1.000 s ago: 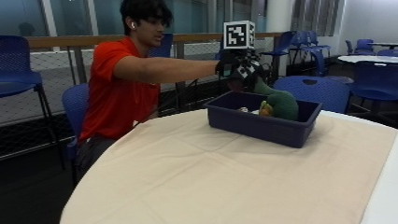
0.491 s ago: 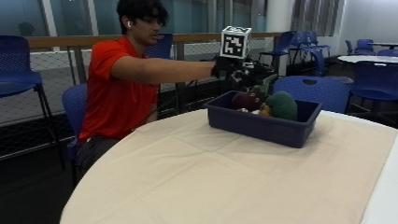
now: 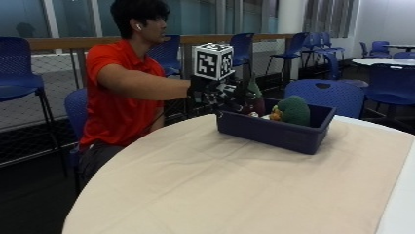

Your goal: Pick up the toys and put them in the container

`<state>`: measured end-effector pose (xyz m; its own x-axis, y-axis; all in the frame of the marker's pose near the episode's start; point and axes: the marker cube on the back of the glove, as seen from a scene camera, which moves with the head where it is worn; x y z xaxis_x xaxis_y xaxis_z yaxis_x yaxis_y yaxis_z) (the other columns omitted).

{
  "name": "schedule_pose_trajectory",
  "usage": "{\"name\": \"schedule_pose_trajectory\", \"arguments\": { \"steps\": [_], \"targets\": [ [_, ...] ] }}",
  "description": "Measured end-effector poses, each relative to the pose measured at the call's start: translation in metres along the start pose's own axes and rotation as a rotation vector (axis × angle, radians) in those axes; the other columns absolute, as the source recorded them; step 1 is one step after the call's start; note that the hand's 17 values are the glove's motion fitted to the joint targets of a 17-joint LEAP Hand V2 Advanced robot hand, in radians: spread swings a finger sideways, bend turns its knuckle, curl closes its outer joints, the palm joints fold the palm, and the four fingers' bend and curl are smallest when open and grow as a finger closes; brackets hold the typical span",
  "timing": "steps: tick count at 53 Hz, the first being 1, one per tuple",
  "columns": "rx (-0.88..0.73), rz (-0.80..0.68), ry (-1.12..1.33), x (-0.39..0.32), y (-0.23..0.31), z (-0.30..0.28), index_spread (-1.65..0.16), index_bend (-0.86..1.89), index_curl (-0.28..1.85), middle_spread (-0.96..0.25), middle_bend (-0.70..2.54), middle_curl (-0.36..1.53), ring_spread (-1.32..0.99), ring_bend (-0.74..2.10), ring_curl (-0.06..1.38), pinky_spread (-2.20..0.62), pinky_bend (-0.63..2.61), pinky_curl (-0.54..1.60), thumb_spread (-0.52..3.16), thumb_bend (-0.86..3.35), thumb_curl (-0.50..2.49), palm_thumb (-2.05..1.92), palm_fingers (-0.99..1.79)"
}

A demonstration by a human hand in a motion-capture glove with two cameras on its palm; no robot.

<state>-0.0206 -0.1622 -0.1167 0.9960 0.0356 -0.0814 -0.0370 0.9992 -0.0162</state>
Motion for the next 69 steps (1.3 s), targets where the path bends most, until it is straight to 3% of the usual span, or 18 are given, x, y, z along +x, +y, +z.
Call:
{"name": "schedule_pose_trajectory", "arguments": {
  "steps": [69],
  "targets": [
    [0.118, -0.002, 0.026, 0.090, 0.075, 0.024, -0.37, 0.15, 0.24, -0.07, 0.12, 0.18, 0.08, 0.25, 0.31, 0.10, 1.24, 0.32, 1.09, -0.05, 0.20, -0.06, -0.16]
  ]
}}
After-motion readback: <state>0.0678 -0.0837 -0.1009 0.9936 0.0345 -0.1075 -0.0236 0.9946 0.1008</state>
